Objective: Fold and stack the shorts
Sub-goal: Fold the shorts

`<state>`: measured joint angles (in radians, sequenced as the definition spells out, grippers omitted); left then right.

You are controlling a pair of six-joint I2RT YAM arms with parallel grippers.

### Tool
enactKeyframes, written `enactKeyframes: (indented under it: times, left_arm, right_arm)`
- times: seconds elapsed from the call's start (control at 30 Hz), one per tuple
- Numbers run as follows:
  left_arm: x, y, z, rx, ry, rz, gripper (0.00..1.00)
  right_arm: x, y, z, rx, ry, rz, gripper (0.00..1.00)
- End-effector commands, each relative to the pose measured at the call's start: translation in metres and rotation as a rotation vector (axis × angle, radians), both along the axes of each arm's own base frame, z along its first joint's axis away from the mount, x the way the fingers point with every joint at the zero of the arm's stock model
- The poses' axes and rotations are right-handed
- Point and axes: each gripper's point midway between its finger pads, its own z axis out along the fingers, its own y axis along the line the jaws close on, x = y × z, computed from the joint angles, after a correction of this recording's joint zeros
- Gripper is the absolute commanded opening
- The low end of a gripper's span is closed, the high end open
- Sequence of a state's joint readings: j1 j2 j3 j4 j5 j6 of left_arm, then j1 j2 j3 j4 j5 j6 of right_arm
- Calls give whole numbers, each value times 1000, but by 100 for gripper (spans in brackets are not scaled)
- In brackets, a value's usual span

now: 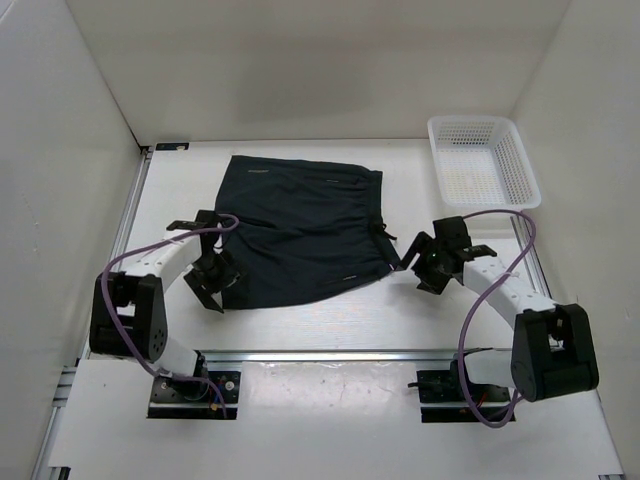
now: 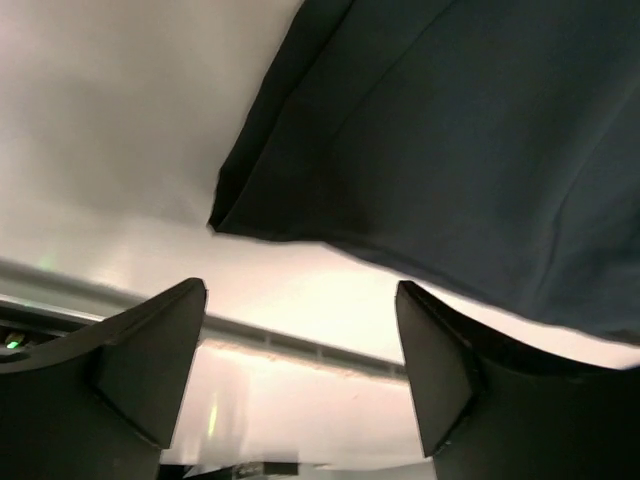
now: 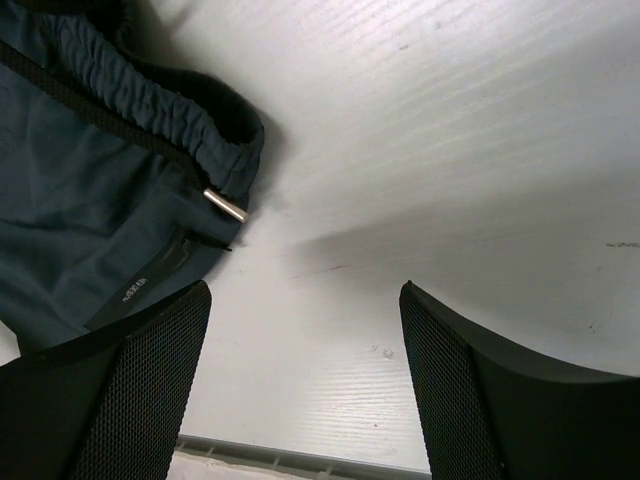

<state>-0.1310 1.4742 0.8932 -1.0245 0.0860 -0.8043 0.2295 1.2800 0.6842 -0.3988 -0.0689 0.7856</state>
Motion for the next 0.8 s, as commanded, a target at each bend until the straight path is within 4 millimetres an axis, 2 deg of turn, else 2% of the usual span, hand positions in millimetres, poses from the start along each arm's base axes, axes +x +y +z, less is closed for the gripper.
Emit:
enactKeyframes:
  times: [0.0,0.07,0.13,0.17,0.27,0.33,0.37,0.4,0.43,0.5,0.57,0.7,0.77]
  left_arm:
    - [24,-3,-8,4,-53,34,86]
    - [39,-3,-7,19,-83,26,84]
    - [39,-4,-14,35,-56,25,79]
    - [41,-2,-18,48,-56,25,74]
    - [36,-2,-29,54,-20,24,67]
    - [31,-1,-32,56,-6,24,58]
    - [31,1,-31,64,-22,24,53]
    - [29,1,-31,64,-23,24,39]
    - [30,4,-29,78,-35,25,30]
    - [31,4,-27,76,-45,25,12]
    - [32,4,-25,74,-54,26,10]
    - [34,3,-20,71,-76,27,10]
    - [32,3,-19,70,-80,36,10]
  right_arm:
    - [-1,2,9,14,-31,13,81]
    - [-1,-2,10,5,-34,-1,81]
    - [0,-4,15,-1,-44,-6,81]
    - [0,-4,17,1,-53,-6,81]
    - [-2,-4,18,1,-52,-6,82]
    - [-2,-4,18,1,-52,-6,82]
    - [-2,-4,18,1,-52,-6,82]
    - [0,-1,18,15,-50,2,82]
    - [-4,0,13,20,-30,8,82]
    - [2,10,11,67,-31,24,82]
    - [10,19,12,114,-47,29,82]
    - [17,32,-3,162,-13,46,71]
    - [29,39,2,167,-34,60,64]
